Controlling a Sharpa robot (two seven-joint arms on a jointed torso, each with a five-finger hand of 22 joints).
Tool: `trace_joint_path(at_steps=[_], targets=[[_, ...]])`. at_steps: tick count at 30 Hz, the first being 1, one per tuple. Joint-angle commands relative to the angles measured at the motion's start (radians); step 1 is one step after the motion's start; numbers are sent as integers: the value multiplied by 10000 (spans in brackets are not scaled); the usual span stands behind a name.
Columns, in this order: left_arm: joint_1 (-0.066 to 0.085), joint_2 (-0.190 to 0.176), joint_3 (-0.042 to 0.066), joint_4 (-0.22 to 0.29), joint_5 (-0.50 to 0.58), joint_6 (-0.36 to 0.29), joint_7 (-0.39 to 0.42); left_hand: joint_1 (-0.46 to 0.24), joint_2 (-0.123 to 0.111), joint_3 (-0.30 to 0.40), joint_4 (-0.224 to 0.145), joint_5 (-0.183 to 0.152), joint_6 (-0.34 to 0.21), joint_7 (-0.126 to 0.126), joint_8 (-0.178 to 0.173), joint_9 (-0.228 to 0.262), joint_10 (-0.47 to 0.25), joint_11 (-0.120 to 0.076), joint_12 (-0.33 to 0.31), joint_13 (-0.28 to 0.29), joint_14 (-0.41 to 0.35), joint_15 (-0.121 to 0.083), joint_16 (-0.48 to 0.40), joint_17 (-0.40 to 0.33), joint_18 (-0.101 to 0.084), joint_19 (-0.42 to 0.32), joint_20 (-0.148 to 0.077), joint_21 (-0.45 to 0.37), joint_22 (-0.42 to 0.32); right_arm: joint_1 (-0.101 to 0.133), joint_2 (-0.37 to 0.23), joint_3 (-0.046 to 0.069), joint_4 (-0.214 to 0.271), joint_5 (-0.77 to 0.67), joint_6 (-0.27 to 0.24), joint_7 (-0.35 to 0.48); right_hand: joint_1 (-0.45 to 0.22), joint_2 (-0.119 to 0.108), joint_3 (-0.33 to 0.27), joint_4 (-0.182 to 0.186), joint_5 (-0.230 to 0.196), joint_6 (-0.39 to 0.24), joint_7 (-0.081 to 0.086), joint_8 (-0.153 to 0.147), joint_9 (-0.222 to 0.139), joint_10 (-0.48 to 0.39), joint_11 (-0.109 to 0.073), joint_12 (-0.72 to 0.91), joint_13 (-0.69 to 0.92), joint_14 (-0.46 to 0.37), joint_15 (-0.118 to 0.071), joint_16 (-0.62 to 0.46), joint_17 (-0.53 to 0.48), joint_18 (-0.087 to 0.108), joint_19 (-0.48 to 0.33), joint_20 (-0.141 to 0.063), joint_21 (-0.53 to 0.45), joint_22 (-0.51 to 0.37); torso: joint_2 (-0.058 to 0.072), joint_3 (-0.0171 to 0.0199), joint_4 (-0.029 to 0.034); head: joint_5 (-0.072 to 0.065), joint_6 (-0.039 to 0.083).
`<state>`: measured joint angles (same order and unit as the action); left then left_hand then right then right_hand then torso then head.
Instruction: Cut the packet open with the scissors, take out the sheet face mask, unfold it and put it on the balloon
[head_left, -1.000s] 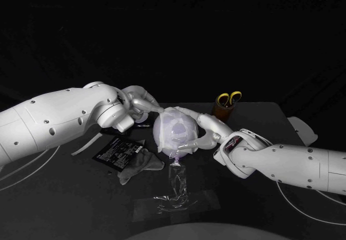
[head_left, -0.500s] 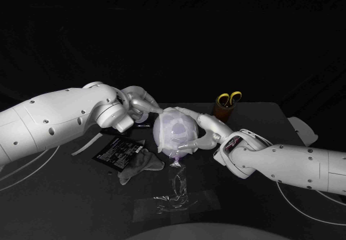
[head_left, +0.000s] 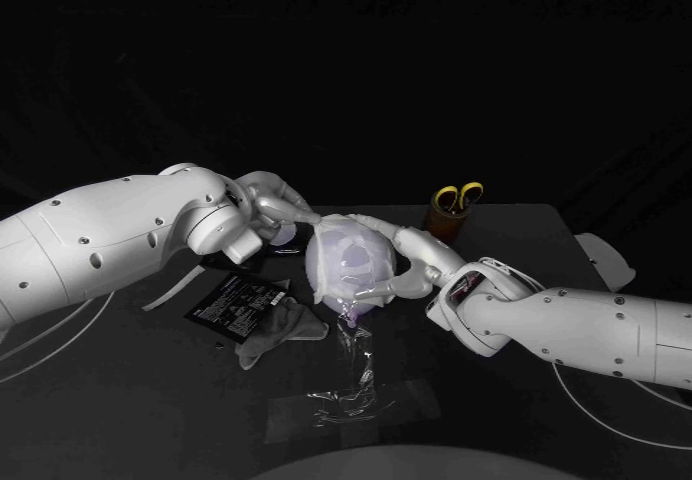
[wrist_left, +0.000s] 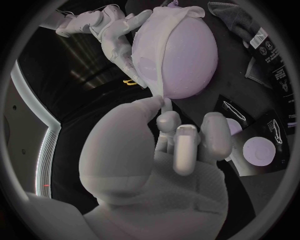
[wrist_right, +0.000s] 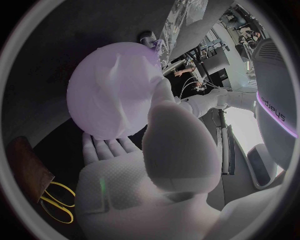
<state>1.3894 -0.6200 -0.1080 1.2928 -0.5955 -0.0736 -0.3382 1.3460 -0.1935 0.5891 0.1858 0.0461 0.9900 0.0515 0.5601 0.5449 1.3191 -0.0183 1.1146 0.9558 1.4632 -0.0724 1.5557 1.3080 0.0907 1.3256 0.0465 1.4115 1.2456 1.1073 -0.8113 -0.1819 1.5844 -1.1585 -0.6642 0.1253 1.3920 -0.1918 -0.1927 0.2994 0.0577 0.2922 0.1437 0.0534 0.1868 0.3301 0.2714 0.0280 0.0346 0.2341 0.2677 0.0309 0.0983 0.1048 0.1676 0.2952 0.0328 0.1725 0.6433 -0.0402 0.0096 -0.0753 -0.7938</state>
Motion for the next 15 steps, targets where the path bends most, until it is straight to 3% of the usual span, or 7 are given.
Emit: trace_joint_path(at_steps=[1,11,15], targets=[[9,-15,8,-21,181,85,-16,-88,-36,-119,2,18,52,-76,81,270,48,-69,82,60,1032,-49,85,2481,-145,-3,-9,-26,44,-41,11,-31,-1,-124,322,-99,38,19,36,8,-49,82,1549,69,16,-37,-18,65,9,-75,-3,15,-9,-142,35,-18,16,-9,-3,-2,3,7,4],[7,-27,6,-33,181,129,-19,-40,-75,-195,-6,18,53,-104,88,291,-16,-95,-31,-85,1033,-74,86,2485,-143,-9,-17,-34,35,-41,18,-31,-6,-125,331,-102,35,16,33,8,-49,96,1549,73,23,-50,-18,64,7,-91,-3,11,-16,-143,29,-18,15,-15,2,-1,-1,20,-3],[7,-35,5,-41,181,76,-14,275,-64,-193,-127,22,-77,-92,-30,267,-269,-94,-405,-520,1004,-90,44,2393,-133,-52,-31,-67,-12,-41,19,-31,-4,-125,331,-102,35,16,33,8,-49,96,1549,73,23,-50,-18,64,7,-91,-3,11,-16,-143,29,-18,15,-15,1,2,0,18,-7]])
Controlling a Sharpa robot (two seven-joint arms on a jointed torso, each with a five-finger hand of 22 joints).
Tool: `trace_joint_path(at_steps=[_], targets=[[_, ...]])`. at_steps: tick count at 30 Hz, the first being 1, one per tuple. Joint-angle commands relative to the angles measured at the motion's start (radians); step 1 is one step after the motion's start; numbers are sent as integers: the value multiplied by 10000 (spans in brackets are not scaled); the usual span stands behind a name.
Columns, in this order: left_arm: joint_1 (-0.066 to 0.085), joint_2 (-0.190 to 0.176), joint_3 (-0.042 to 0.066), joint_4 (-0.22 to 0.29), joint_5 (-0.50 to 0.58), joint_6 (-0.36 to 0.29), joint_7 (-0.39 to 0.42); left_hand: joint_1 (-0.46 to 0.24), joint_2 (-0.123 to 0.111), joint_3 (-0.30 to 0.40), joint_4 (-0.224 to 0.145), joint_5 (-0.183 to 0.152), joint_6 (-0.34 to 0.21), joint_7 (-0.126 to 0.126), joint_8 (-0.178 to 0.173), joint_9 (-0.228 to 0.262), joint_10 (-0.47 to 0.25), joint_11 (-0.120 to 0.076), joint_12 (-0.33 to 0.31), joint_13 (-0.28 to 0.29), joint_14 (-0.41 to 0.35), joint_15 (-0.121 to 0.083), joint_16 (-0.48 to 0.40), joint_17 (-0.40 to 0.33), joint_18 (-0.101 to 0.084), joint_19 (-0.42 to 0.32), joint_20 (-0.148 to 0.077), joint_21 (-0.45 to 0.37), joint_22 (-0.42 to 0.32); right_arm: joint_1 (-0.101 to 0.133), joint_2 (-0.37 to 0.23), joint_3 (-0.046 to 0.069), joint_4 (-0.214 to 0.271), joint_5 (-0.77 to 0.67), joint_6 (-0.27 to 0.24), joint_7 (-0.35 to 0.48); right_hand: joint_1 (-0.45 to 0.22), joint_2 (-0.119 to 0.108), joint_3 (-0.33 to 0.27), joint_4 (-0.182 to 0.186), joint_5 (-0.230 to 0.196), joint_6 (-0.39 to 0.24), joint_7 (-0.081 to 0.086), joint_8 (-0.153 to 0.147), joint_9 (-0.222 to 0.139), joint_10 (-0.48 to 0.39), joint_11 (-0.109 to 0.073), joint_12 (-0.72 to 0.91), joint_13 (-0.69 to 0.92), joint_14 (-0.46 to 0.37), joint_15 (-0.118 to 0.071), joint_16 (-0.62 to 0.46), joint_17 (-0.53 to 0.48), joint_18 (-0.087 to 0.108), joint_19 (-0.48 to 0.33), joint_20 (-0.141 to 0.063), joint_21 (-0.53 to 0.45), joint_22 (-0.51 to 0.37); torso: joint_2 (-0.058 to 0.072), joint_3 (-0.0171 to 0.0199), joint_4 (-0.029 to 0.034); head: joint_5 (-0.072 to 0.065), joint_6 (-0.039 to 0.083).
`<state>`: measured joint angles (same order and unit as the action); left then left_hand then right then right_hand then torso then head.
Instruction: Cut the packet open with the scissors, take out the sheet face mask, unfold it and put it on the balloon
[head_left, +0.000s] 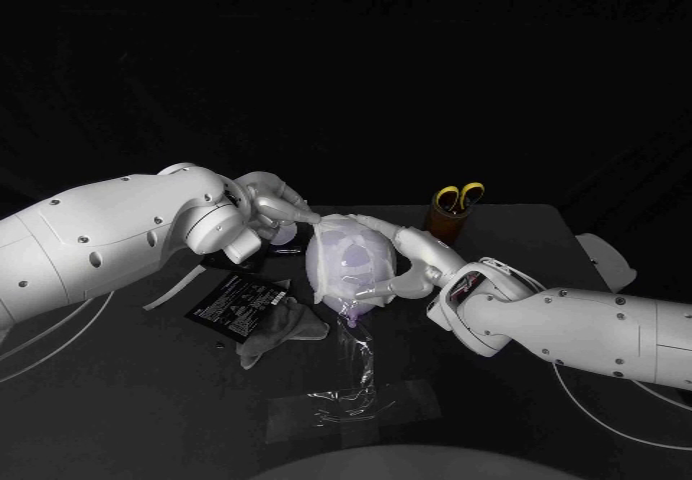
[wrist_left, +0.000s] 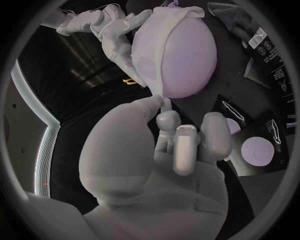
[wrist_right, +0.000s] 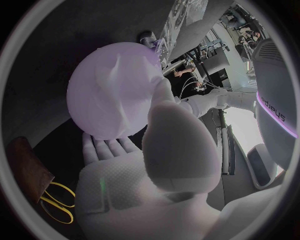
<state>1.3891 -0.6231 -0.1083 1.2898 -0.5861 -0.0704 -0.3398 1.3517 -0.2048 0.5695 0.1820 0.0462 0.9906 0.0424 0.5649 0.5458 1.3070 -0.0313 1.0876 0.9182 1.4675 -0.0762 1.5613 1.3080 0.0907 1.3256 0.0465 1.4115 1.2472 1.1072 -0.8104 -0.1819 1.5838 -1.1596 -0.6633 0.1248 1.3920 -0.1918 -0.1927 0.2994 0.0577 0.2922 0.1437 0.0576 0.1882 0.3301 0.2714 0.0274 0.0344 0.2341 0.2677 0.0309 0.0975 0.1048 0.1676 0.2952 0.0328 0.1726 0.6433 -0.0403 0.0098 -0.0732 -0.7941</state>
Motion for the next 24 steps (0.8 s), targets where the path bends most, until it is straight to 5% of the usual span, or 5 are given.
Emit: trace_joint_path(at_steps=[1,5,15,24], targets=[[10,-5,8,-15,85,23,2,252,46,7,-105,22,-95,5,-94,253,-179,40,-182,-200,956,-48,-20,2376,-129,-68,-33,-78,-47,-40,9,-31,3,-115,321,-97,35,16,33,8,-49,96,1550,31,9,-50,-18,70,10,-92,-4,11,-9,-143,30,-18,15,-16,0,5,-3,-4,-2],[9,-9,7,-47,83,-84,16,310,33,10,-132,22,-102,16,-119,244,-211,50,-221,-241,947,-39,-32,2349,-130,-65,-34,-77,-41,-40,8,-31,3,-115,322,-98,35,16,33,8,-49,96,1550,31,9,-50,-18,70,10,-92,-4,11,-9,-143,30,-18,15,-16,-2,4,-6,3,-1],[9,-15,6,-81,-39,-295,42,-202,-112,-641,410,16,238,-82,209,517,337,-26,595,705,985,-95,21,2465,-165,69,-56,2,120,-40,8,-32,4,-117,326,-97,35,16,33,8,-49,96,1550,31,9,-50,-18,70,10,-92,-4,11,-9,-143,30,-18,15,-16,1,2,-4,13,-6],[9,-55,3,-87,-383,-132,-31,266,-128,-796,326,21,-60,-24,167,603,-220,9,-13,-96,943,-85,-42,2328,-134,-42,-73,-81,-15,-40,10,-32,4,-117,329,-96,28,18,30,8,-48,113,1549,36,14,-66,-18,68,8,-108,-4,5,-17,-145,29,-16,14,-18,0,3,-1,10,-24]])
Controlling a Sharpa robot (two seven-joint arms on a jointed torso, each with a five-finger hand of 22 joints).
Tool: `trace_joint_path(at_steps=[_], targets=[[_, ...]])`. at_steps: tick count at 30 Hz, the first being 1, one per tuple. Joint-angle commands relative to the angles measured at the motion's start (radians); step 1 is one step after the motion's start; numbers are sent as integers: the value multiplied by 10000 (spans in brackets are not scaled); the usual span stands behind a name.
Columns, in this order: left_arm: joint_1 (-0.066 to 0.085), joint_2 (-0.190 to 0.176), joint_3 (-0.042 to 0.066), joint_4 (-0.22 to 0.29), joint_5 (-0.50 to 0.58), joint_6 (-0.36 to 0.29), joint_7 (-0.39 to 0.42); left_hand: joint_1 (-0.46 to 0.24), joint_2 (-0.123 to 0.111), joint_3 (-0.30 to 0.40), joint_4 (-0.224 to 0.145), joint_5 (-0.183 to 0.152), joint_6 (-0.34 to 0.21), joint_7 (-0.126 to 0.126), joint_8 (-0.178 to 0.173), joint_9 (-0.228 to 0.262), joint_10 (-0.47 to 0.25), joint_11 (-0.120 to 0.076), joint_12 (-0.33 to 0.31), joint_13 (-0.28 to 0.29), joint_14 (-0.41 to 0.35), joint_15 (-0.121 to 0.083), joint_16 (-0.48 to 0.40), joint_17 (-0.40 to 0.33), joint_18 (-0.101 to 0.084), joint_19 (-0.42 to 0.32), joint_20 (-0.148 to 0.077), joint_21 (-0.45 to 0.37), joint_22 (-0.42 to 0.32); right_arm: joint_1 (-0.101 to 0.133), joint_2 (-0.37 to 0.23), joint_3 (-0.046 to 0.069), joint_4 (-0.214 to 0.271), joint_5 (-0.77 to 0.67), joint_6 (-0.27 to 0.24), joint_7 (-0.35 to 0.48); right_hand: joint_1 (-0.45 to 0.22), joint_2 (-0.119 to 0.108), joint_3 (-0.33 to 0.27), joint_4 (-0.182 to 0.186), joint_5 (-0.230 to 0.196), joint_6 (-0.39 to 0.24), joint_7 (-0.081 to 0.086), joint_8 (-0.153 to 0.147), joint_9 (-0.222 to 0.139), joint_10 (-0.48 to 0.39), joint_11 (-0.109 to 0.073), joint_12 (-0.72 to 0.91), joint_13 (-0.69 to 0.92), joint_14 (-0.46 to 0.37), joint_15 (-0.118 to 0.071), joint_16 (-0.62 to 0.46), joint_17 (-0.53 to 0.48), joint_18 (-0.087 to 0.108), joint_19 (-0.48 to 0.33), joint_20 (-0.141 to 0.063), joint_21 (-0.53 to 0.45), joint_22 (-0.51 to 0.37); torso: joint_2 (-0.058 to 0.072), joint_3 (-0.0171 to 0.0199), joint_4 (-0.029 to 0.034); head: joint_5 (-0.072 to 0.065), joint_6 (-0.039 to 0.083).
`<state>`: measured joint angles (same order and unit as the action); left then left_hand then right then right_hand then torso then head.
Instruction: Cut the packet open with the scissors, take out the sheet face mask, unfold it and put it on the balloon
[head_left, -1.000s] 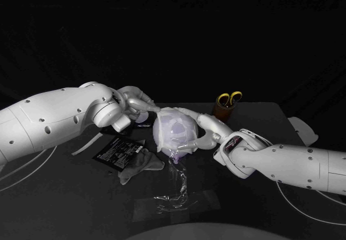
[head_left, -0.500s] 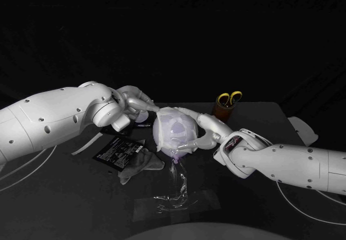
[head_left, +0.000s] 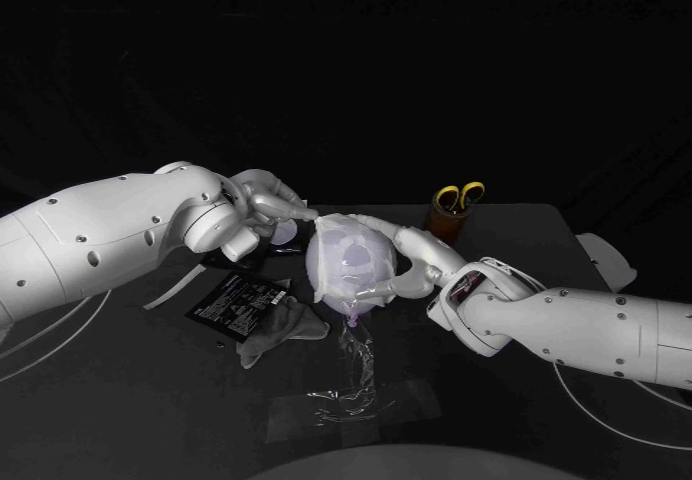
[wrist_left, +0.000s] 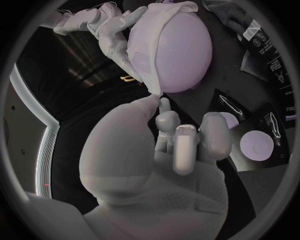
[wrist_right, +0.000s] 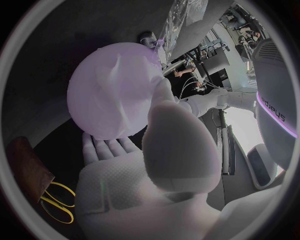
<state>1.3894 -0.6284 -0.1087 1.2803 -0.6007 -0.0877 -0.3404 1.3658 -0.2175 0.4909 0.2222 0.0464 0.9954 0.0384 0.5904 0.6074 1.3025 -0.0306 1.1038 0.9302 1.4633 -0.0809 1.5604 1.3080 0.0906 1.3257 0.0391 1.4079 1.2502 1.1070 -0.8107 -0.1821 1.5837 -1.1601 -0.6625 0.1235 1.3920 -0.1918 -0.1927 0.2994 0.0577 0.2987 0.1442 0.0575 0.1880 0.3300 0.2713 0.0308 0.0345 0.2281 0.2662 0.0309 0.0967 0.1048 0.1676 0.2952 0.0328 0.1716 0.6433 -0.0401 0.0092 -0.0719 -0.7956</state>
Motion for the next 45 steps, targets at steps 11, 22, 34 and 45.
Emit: trace_joint_path(at_steps=[11,22,34,45], targets=[[-12,-174,2,80,-488,76,-14,836,168,191,-394,26,-406,308,-547,-322,-902,246,-917,-1103,901,176,-154,2067,-90,-222,73,-171,-237,-38,15,-30,4,-112,328,-79,28,18,30,9,-48,48,1544,38,16,-66,-17,34,7,-48,11,5,-9,-145,29,-16,14,-9,0,5,-1,10,-21],[-154,-1096,0,909,366,-980,1311,122,84,-6,506,28,-1606,1021,-1292,-781,-3139,903,-3644,-3554,-827,785,-2421,-1666,639,-3070,550,-2518,-3724,-39,29,-29,-14,-107,338,-61,28,18,30,9,-48,48,1544,38,16,-66,-17,34,7,-48,11,5,-9,-145,29,-16,14,-9,-2,5,-1,29,-80],[-768,-2637,-65,2700,1227,-2135,3090,986,51,229,213,25,-1151,1030,-1417,-1190,-2862,1033,-5984,-5592,-1958,831,-4872,-4637,936,-3813,657,-4405,-5724,-45,45,-29,-100,-80,361,-44,28,18,30,9,-48,48,1544,38,16,-66,-17,34,7,-48,11,5,-9,-145,29,-16,14,-9,-3,-7,9,137,-187],[-1506,-3239,-382,3855,332,-3117,4517,1089,67,391,-153,13,-833,1141,-1872,-1676,-2495,1222,-7851,-7034,-2286,969,-6272,-6117,921,-3557,719,-4981,-6152,-52,70,-29,-154,-57,387,-44,12,45,40,8,-50,73,1546,46,23,-76,-12,34,7,-64,18,-1,-19,-151,36,-14,15,-7,1,-13,11,297,-313]])
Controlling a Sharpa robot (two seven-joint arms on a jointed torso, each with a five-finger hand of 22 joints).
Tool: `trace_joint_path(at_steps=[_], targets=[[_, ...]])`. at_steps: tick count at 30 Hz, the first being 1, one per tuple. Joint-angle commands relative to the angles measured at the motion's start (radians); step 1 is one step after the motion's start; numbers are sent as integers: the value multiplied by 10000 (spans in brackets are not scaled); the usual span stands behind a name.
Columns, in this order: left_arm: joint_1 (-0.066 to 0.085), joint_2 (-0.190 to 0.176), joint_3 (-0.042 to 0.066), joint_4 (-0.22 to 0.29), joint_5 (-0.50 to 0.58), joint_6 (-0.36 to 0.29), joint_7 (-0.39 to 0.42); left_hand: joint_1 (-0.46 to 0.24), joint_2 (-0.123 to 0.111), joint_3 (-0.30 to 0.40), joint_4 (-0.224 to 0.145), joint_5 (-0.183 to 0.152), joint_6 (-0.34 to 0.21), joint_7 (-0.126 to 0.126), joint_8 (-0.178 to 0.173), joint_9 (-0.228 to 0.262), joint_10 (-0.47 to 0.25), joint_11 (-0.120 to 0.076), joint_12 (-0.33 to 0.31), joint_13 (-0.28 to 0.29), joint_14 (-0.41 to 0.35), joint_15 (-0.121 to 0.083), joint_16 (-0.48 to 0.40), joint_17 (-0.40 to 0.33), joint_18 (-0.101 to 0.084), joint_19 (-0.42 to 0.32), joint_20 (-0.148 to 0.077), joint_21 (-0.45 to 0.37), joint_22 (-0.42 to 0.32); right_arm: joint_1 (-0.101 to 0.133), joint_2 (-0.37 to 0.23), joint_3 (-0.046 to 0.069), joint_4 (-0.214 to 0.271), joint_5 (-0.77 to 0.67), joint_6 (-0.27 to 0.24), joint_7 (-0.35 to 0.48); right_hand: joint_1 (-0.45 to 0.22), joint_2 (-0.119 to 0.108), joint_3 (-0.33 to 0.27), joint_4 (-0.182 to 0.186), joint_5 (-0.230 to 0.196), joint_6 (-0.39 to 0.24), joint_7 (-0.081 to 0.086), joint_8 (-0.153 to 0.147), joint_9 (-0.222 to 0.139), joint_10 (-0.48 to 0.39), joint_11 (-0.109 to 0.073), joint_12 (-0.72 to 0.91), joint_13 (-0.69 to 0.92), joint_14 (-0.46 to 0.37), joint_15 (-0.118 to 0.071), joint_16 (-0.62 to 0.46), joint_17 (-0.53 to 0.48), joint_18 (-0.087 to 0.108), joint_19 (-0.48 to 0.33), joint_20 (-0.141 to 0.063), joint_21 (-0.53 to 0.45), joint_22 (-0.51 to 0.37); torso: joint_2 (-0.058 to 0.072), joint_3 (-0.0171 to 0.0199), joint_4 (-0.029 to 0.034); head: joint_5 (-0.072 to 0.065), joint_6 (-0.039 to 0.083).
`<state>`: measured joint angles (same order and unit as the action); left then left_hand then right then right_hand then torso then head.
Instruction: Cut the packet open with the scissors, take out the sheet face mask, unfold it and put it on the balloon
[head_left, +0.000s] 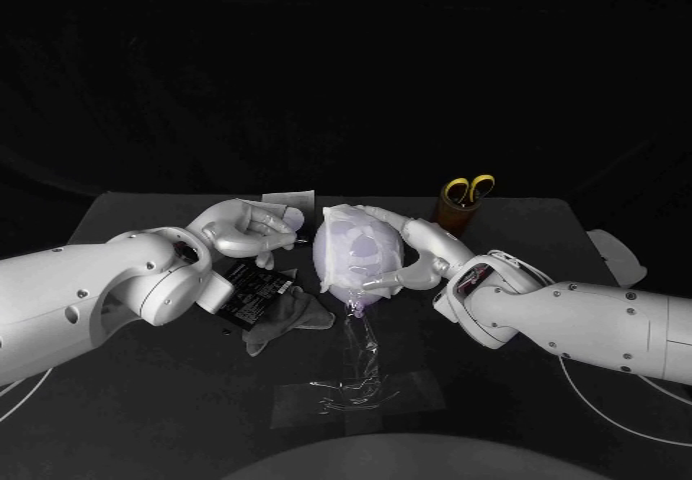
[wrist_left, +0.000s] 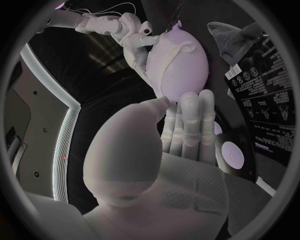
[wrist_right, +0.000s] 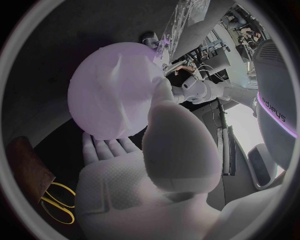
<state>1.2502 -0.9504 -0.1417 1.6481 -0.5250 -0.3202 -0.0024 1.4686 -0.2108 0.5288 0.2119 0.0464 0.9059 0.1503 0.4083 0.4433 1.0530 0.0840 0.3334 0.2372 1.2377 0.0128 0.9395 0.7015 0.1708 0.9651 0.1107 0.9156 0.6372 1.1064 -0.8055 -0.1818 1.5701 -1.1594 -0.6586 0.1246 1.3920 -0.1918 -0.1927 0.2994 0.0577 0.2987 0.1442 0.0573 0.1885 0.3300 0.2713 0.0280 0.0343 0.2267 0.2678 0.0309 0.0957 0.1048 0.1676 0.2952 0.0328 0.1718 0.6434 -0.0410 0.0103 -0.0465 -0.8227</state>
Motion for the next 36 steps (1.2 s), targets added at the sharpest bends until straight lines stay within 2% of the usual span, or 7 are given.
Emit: trace_joint_path(at_steps=[1,5,10,17,26,36], targets=[[-181,-26,-104,236,-486,-930,1282,43,-33,-7,-65,19,69,31,-81,-59,18,85,-235,-170,-13,44,-83,-71,124,65,8,-77,-37,-46,19,-32,-19,-63,350,-56,12,45,40,8,-50,74,1546,49,18,-75,-12,62,8,-50,2,-1,-9,-151,36,-14,16,-9,-2,2,0,54,-54],[-421,-17,-223,396,-486,-1329,1732,17,-61,-33,-91,22,99,63,-153,-119,120,97,-392,-300,32,55,-115,-107,128,106,19,-115,-69,-46,19,-32,-17,-61,354,-54,12,45,40,8,-50,74,1546,49,18,-75,-12,62,8,-50,2,-1,-9,-151,36,-14,16,-9,1,-2,-6,56,-100],[-653,-9,-284,579,-369,-1573,2132,37,-98,-21,-163,21,66,109,-330,-237,169,144,-672,-505,80,83,-153,-150,126,159,38,-152,-101,-47,13,-32,-6,-60,358,-54,12,45,40,8,-50,74,1546,49,18,-75,-12,62,8,-50,2,-1,-9,-151,36,-14,16,-9,3,-2,-7,78,-155],[-784,40,-308,649,-248,-1526,2027,-21,-205,-53,-203,21,28,168,-540,-369,208,193,-1002,-734,165,112,-144,-175,125,232,55,-164,-120,-48,17,-32,3,-59,363,-53,12,45,40,8,-50,74,1546,49,18,-75,-12,62,8,-50,2,-1,-9,-151,36,-14,16,-9,2,12,1,104,-214],[-982,249,-313,598,-211,-1233,1563,-458,-472,-415,0,20,-61,301,-838,-551,230,300,-1357,-968,234,208,-103,-217,116,290,138,-216,-162,-49,-1,-32,33,-50,365,-50,7,69,55,7,-53,80,1547,51,16,-81,-6,64,9,-57,8,-2,-15,-156,36,-13,15,-14,2,-3,-11,81,-245],[-1033,462,-313,445,-282,-1291,783,-556,-559,-710,52,18,-135,350,-1027,-667,180,341,-1580,-1116,293,237,-60,-254,126,345,173,-263,-203,-51,-2,-32,44,-38,371,-52,7,69,55,7,-53,80,1547,51,16,-81,-6,64,9,-57,8,-2,-15,-156,36,-13,15,-14,2,5,-16,66,-264]])
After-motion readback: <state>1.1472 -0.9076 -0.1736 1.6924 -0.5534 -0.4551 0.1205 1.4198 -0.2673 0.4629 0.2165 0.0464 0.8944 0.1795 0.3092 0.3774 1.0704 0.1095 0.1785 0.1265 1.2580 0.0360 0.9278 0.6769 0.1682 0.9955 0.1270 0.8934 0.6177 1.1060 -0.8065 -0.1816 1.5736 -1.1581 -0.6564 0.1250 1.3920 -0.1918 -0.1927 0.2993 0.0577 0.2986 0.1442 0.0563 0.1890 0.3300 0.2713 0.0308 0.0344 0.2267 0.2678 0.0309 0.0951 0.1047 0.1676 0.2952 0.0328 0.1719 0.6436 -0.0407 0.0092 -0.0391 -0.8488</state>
